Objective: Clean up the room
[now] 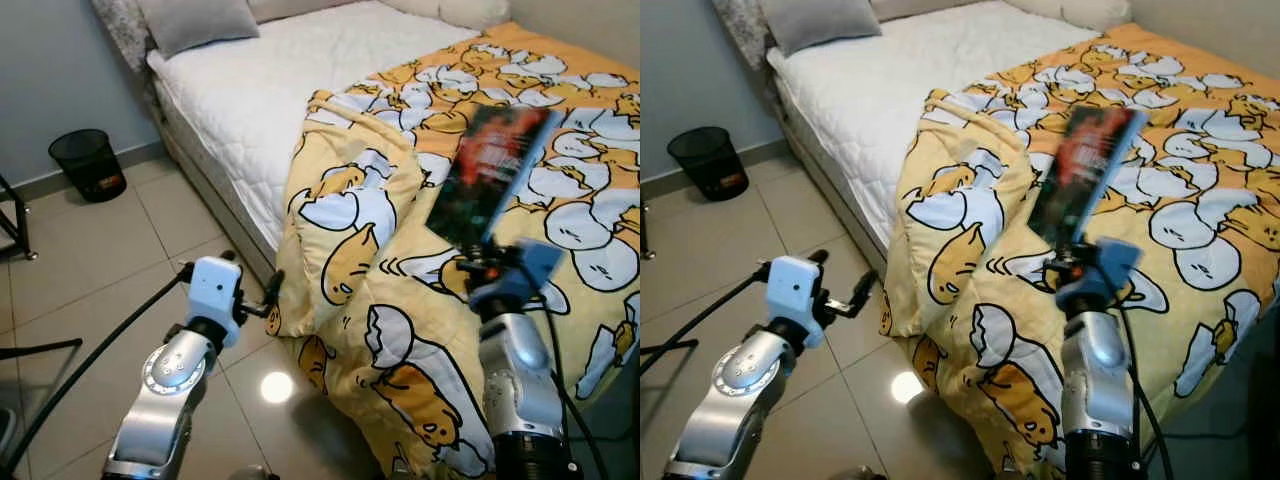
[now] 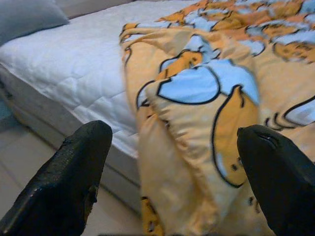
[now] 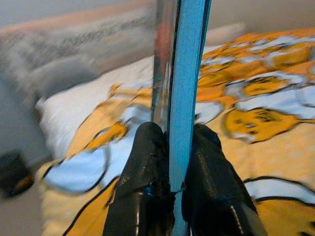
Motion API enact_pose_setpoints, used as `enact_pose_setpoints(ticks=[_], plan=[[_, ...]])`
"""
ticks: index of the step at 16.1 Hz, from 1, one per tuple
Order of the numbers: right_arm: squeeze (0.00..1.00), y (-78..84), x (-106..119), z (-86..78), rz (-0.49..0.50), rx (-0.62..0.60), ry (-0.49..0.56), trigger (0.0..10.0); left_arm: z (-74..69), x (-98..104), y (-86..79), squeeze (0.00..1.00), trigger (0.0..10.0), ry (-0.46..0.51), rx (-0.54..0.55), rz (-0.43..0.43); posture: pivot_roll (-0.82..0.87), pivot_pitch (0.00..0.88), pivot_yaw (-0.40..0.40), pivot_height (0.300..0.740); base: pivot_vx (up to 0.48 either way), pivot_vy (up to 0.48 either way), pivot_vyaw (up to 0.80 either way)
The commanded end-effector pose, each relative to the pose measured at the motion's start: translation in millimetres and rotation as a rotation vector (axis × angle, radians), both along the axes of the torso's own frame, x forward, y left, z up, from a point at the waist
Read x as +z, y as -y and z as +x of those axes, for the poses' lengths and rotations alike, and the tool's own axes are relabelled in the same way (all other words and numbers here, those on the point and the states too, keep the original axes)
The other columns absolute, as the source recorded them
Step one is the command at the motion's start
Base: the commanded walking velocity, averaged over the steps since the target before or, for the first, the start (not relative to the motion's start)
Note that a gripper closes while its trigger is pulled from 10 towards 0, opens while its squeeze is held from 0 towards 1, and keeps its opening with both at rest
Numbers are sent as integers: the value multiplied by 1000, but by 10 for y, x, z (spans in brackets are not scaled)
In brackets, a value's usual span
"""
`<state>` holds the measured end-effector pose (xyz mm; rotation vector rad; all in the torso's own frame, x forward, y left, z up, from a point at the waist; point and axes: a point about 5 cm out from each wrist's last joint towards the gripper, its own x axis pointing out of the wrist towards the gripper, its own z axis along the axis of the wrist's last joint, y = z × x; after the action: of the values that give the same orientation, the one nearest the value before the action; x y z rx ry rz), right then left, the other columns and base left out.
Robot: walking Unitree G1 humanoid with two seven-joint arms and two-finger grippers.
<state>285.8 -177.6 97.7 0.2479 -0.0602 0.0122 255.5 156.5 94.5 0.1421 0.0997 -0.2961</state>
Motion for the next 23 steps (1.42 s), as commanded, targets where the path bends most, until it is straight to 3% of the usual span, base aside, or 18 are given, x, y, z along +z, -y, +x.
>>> enact_pose_setpoints(ticks=[1, 3, 6, 7, 8, 10, 13, 15, 17, 18, 19, 20, 21, 22, 23], plan=[[0, -90, 36, -4, -41, 46, 8, 10000, -11, -19, -53, 627, 10000, -6, 20, 31, 50, 0, 5, 740, 0, 0, 0], [0, -133, 119, 20, -234, 16, 32, 10000, 22, 27, -198, 627, 10000, 33, 113, 36, 60, 0, -20, 740, 0, 0, -278], [0, -150, 140, -3, -234, -10, 29, 10000, 14, 31, -210, 635, 10000, 56, 150, 22, 72, 0, -17, 740, 0, 0, -800], [0, -139, 109, -15, -149, -17, -2, 10000, 32, 29, -178, 627, 10000, 54, 117, 34, 69, 0, -7, 740, 0, 0, -800], [0, -139, 122, -19, -130, -26, -7, 10000, 60, 63, -173, 635, 10000, 67, 107, -4, 70, 0, -2, 740, 0, 0, -800], [0, -150, 106, 11, -138, -52, -26, 10000, 185, 110, -266, 678, 10000, 144, 231, 11, 82, 0, -27, 740, 0, 0, -800], [0, -196, 92, -28, -158, 37, -53, 10000, 273, 167, -354, 698, 10000, 168, 250, 19, 90, 0, -30, 740, 0, 0, -800], [0, -55, 138, 10, -162, -111, 0, 10000, 429, 335, -516, 698, 10000, 238, 316, 27, 104, 0, -37, 740, 0, 0, -800], [0, -68, 101, 42, -116, -79, -35, 10000, 589, 467, -618, 647, 10000, 259, 312, 40, 112, 0, -52, 740, 0, 0, -800], [0, -77, 98, 53, -132, -99, -44, 10000, 658, 482, -637, 635, 10000, 207, 234, 42, 104, 0, -51, 740, 0, 0, -800], [0, -103, 109, 45, -151, -90, -44, 10000, 669, 478, -635, 439, 10000, 145, 141, 5, 93, 0, -37, 740, 0, 0, -800], [0, -119, 104, 28, -142, -70, -44, 10000, 649, 457, -639, 361, 10000, 111, 111, -19, 85, 0, -21, 740, 0, 0, -800], [0, -102, 83, -9, -125, -59, -44, 10000, 584, 409, -643, 345, 10000, 83, 98, -23, 79, 0, -12, 740, 0, 0, -800], [0, 9, 51, -58, -117, -128, -47, 10000, 436, 302, -570, 329, 10000, 66, 100, -23, 72, 0, 2, 740, 0, 0, -800], [0, 9, 51, -58, -117, -128, -47, 10000, 436, 302, -570, 329, 10000, 66, 100, -23, 72, 0, 2, 740, 0, 0, -800]])
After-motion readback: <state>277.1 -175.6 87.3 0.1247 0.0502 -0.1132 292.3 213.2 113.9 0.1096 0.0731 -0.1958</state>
